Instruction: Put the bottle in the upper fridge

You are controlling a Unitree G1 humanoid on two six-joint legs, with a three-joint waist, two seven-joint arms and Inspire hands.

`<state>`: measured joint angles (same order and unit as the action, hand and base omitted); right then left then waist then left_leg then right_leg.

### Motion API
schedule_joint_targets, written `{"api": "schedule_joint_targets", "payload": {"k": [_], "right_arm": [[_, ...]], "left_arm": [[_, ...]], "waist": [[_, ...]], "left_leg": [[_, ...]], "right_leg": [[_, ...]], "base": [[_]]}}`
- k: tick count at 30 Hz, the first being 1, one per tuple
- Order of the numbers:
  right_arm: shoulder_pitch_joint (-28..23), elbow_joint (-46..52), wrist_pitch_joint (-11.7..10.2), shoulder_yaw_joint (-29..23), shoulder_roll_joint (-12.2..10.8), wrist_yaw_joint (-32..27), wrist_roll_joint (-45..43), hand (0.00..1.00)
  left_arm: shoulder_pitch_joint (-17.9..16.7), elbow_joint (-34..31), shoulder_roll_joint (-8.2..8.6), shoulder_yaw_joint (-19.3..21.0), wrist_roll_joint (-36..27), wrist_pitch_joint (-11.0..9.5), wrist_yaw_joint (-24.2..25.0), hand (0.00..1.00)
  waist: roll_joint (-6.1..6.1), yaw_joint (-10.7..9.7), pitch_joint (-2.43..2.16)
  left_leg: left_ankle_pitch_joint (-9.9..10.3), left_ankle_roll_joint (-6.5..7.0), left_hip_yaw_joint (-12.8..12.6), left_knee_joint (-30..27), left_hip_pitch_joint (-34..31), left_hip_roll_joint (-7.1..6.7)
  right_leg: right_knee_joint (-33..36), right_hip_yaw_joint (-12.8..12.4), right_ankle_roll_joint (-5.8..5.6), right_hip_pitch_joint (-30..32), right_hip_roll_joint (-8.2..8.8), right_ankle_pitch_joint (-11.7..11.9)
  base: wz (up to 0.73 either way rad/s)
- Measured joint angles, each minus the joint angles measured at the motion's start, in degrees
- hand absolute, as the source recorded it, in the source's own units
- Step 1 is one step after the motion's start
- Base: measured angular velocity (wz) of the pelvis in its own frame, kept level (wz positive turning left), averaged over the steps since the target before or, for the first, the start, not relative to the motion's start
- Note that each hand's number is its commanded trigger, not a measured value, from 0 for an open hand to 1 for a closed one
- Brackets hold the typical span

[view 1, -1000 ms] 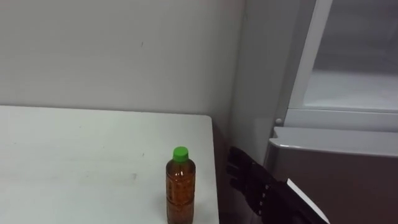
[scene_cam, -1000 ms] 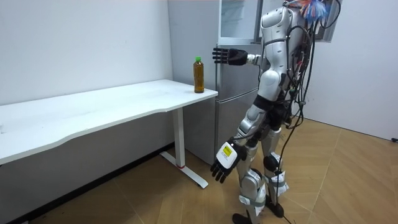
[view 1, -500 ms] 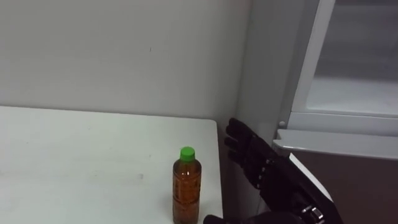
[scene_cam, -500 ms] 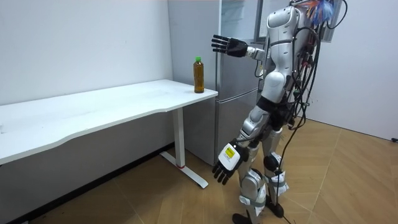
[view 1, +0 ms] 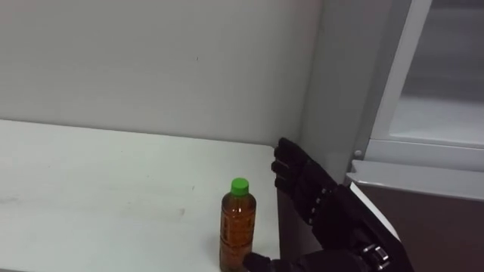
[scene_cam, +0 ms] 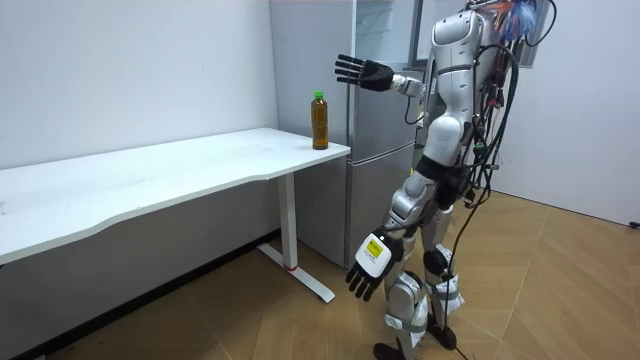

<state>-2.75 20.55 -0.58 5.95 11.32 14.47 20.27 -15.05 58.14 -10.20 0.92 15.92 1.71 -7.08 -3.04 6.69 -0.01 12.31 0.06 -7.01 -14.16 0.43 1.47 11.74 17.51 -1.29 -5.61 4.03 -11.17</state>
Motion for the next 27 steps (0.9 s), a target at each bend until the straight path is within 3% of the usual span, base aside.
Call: {"api": "schedule_joint_targets", "payload": {"k": [12,23,27], "right_arm": [[8.73,-4.45,-0.22,0.25,0.13,-10.06,2.12,0.0],[8.97,-6.66,-0.68,1.84,0.41,-16.44,2.1,0.0],[8.97,-6.77,-0.88,2.53,1.54,-18.84,2.33,0.0]], "left_arm": [[0.33,-0.85,0.01,-0.08,1.54,0.61,0.37,0.0],[-0.09,-1.85,0.22,-0.19,3.89,0.88,0.37,0.0],[-0.26,-1.98,0.22,-0.35,3.85,0.87,0.37,0.0]], "waist": [[-0.26,0.89,0.17],[-0.14,1.79,0.22],[-0.05,1.7,0.22]], "left_leg": [[-0.19,0.04,2.49,-1.55,-1.89,-0.43],[-0.22,0.04,3.16,-1.42,-2.97,-0.62],[-0.24,0.0,3.25,-1.11,-3.14,-0.62]], "right_leg": [[-1.12,2.13,0.04,-0.01,0.02,-0.14],[-1.11,3.23,-0.03,0.49,0.13,-0.16],[-1.08,3.28,-0.04,0.48,0.11,-0.16]], "base": [[0.11],[0.05],[0.0]]}}
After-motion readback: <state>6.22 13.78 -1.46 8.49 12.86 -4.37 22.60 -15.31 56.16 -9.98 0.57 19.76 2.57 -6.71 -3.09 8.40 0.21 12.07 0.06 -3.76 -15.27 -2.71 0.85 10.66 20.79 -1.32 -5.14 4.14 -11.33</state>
